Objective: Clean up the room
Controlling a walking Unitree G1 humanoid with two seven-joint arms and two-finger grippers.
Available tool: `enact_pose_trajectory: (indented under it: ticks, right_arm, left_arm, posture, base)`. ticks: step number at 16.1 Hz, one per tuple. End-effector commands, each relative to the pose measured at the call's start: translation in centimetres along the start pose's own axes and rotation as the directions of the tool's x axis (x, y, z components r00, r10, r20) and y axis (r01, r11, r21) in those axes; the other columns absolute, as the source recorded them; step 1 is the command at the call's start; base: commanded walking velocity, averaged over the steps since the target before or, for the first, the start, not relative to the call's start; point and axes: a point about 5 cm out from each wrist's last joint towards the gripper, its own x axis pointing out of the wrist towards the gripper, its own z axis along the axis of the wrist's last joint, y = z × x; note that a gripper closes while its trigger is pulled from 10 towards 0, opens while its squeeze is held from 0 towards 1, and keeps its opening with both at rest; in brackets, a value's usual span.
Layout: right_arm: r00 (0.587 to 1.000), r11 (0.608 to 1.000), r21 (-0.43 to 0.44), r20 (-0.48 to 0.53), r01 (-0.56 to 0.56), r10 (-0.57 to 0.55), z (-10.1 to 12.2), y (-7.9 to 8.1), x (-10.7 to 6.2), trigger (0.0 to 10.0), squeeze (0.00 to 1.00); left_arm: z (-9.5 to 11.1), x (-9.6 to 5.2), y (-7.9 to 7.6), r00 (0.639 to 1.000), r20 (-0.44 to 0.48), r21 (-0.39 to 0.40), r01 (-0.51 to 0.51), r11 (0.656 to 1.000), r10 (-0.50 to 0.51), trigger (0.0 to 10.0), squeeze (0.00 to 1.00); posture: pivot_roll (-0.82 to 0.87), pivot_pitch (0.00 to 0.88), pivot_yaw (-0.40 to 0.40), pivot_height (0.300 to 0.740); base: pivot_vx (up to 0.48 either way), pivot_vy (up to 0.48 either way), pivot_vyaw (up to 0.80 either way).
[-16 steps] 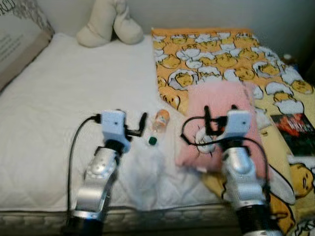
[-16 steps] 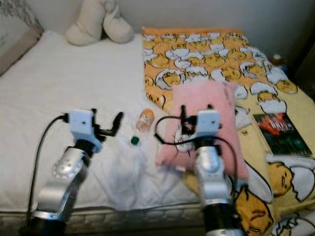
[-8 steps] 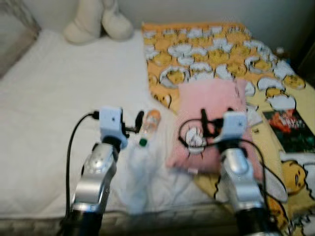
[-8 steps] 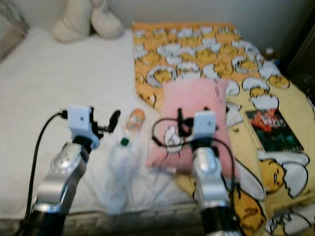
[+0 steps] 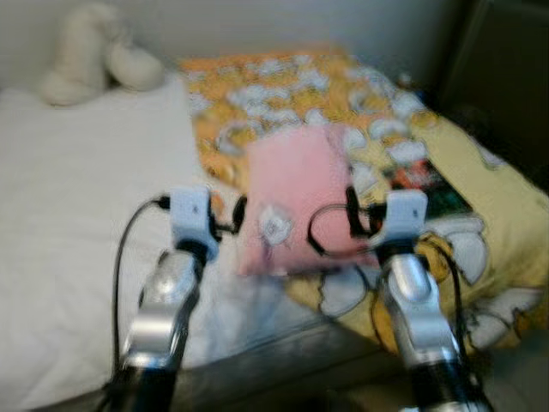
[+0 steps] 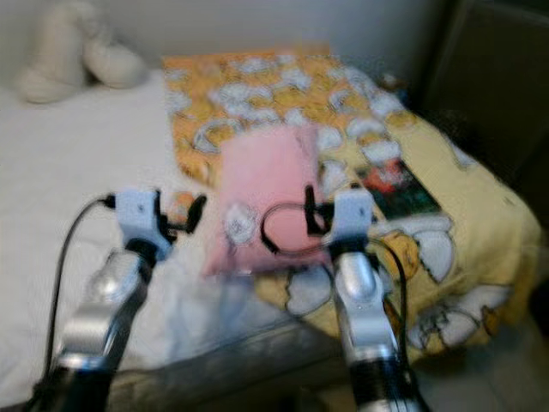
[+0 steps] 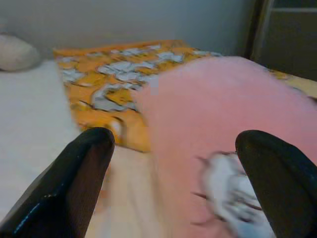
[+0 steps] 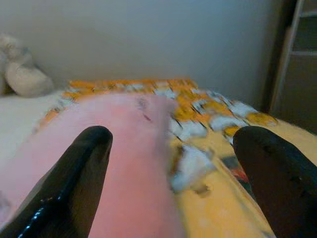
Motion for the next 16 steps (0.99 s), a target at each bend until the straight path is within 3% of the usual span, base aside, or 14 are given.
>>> enact_pose_trajectory:
  ticks: [1,8,16]
  right_arm:
    - [1.000,1.000,0.007,0.024,-0.015,0.015,0.59,0.52,0.26,10.0,0.00]
    - [1.000,1.000,-0.001,0.018,-0.021,0.021,0.42,0.74,0.24,10.0,0.00]
    - [0.999,1.000,-0.006,0.026,-0.019,0.019,0.54,0.60,0.39,10.0,0.00]
  left_arm:
    - [-0.15,-0.04,0.97,0.999,-0.014,0.015,-0.034,0.999,0.034,10.0,0.00]
    - [0.39,0.33,0.70,1.000,0.007,0.032,0.010,0.999,-0.010,10.0,0.00]
    - [0.33,0.60,0.88,1.000,0.006,0.048,-0.018,0.999,0.018,10.0,0.00]
  posture:
    - [-0.05,0.000,0.037,0.740]
    - [-0.05,0.000,0.041,0.740]
    - [-0.05,0.000,0.037,0.740]
  base:
    - [0.000,0.480,0.00]
    - [0.000,0.471,0.00]
    - [0.000,0.000,0.00]
